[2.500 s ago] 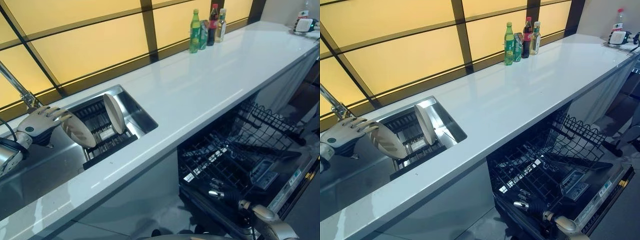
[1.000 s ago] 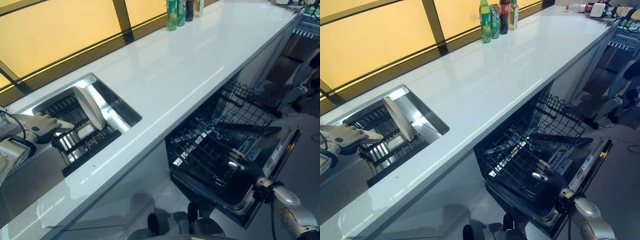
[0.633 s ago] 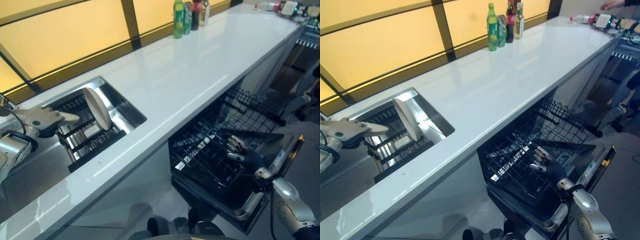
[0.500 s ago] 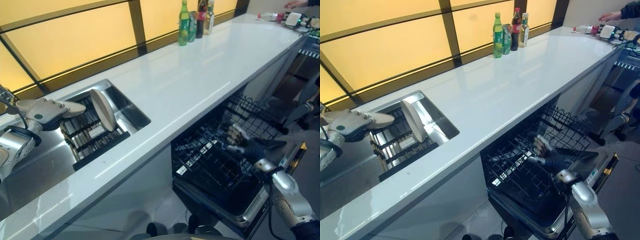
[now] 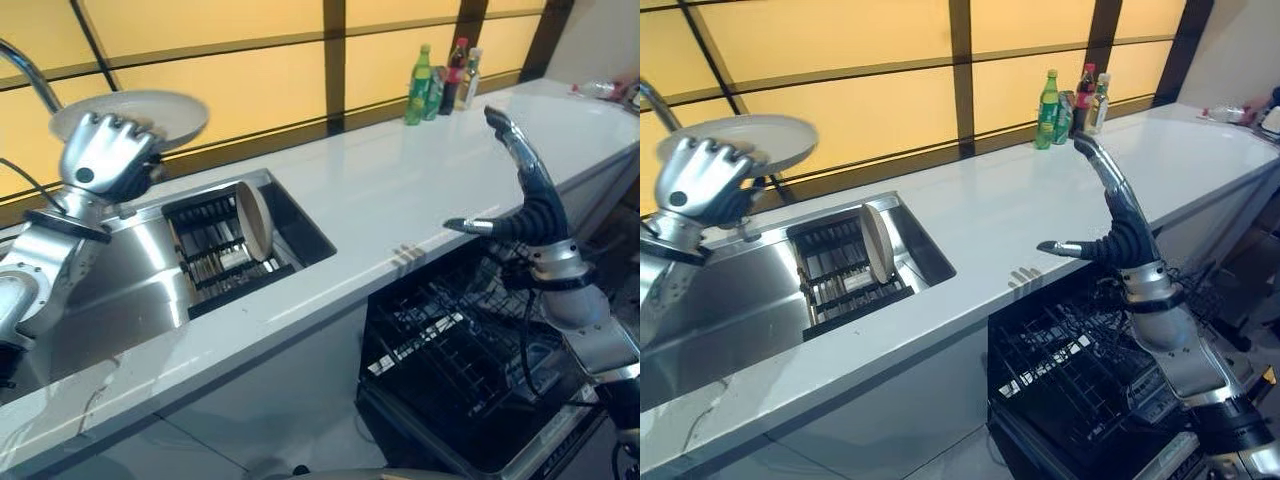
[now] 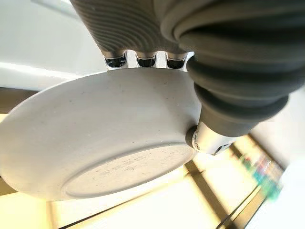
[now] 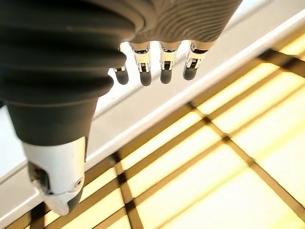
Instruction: Pick up plates and place into dishwasher.
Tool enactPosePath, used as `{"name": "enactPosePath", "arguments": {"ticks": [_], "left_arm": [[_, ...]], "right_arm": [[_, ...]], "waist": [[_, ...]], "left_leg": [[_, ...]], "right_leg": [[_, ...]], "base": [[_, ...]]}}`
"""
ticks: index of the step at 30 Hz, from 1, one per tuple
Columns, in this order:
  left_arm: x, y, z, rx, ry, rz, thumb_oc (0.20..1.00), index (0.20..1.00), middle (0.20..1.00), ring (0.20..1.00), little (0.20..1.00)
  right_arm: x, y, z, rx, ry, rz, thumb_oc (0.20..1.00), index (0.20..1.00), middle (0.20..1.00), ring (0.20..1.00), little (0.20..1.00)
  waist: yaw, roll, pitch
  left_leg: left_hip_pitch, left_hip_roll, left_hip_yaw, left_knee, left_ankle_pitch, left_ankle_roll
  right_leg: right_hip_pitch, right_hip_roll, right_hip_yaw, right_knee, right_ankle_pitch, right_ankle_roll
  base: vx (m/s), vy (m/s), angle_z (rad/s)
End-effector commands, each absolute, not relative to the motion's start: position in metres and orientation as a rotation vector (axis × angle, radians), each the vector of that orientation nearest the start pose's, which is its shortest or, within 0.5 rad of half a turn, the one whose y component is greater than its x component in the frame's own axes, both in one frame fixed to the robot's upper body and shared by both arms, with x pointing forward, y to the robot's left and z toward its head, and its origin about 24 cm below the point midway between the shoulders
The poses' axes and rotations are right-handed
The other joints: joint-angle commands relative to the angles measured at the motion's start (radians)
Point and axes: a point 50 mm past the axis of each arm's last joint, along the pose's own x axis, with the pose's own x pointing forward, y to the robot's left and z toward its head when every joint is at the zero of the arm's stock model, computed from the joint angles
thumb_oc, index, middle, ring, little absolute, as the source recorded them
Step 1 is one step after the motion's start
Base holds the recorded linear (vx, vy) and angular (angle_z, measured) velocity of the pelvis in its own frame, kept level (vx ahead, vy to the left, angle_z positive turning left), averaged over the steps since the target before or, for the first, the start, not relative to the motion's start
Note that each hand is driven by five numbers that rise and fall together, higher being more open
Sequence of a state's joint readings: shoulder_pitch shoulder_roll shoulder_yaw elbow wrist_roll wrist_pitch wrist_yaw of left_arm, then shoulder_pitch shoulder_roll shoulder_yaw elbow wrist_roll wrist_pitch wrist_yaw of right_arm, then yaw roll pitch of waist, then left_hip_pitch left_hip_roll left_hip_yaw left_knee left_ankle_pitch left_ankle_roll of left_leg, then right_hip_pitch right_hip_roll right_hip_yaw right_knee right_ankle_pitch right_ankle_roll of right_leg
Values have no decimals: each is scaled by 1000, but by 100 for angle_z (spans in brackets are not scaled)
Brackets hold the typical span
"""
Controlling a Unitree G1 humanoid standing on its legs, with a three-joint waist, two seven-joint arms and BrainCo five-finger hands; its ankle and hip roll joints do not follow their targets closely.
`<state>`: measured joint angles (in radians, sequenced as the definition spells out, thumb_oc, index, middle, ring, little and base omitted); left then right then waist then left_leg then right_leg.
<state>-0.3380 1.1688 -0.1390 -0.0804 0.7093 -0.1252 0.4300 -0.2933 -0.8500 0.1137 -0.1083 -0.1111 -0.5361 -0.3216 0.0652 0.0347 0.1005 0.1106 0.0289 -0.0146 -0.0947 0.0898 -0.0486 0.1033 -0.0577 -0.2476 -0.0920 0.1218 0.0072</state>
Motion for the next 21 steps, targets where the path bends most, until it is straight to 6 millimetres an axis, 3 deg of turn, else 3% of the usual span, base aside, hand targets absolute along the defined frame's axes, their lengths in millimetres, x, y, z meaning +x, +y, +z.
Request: {"name": "enactPosePath", "arguments": {"ticks": [1, 10, 21], "left_arm": [[266, 226, 274, 1556, -1025, 160, 200, 200, 200, 200, 200], [273, 176, 273, 1254, -1080, -204, 200, 200, 200, 200, 200], [273, 142, 277, 1032, -1110, -427, 200, 200, 200, 200, 200]], "right_arm": [[260, -183, 252, -906, -1147, 165, 1000, 1000, 1000, 1000, 1000], [284, -154, 269, -1036, -1170, 260, 1000, 1000, 1000, 1000, 1000], [298, -132, 269, -1077, -1171, 334, 1000, 1000, 1000, 1000, 1000]], "waist": [[19, -23, -8], [34, -37, -26], [38, -42, -41]], "left_leg": [[1, -72, -16, 13, -105, 26], [9, -72, -32, 11, -105, 25], [15, -74, -34, 8, -107, 29]], "right_leg": [[54, -31, -21, 23, -126, 91], [66, -27, -26, 16, -125, 87], [70, -24, -17, 13, -127, 85]], "base": [[1, -55, 9], [10, -22, 8], [0, 0, 0]]}}
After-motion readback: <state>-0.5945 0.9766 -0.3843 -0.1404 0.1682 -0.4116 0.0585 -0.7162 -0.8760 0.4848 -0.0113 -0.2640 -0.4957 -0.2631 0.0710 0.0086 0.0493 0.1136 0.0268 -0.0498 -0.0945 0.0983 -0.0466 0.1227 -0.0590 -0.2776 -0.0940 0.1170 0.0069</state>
